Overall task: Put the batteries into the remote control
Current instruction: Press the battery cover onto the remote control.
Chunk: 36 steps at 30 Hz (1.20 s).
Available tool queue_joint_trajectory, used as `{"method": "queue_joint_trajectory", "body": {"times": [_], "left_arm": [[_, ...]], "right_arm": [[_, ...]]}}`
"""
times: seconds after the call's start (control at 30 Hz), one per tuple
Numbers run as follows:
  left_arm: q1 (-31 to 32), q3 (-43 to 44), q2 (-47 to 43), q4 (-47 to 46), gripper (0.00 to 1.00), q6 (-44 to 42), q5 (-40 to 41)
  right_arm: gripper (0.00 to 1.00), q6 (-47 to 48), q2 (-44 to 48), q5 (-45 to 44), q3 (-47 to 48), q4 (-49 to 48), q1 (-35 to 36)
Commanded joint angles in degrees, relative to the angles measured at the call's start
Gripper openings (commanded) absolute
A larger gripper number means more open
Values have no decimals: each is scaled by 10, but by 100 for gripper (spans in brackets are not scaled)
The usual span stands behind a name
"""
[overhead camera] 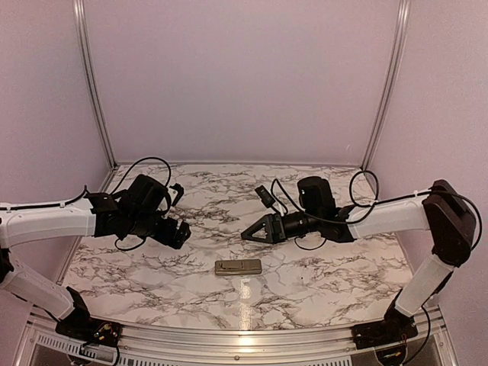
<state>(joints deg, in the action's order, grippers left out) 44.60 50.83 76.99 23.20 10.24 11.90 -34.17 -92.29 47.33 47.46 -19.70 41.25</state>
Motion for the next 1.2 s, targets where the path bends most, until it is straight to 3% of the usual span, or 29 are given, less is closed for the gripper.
{"method": "queue_joint_trajectory", "body": {"times": [0.0,0.23,0.5,0.7,1.17], "left_arm": [[3,-44,-25,-91,99,67,-51],[3,-102,-14,-169,97,111,-93],[16,-109,54,-261,78,155,-155],[45,-93,105,-284,65,163,-176],[66,-81,144,-299,56,179,-179]], "right_arm": [[63,16,-50,-1,57,52,37],[62,7,-124,2,119,77,74],[61,1,-161,-5,131,96,84],[61,3,-167,-10,126,99,84],[61,12,-183,-36,122,120,82]]}}
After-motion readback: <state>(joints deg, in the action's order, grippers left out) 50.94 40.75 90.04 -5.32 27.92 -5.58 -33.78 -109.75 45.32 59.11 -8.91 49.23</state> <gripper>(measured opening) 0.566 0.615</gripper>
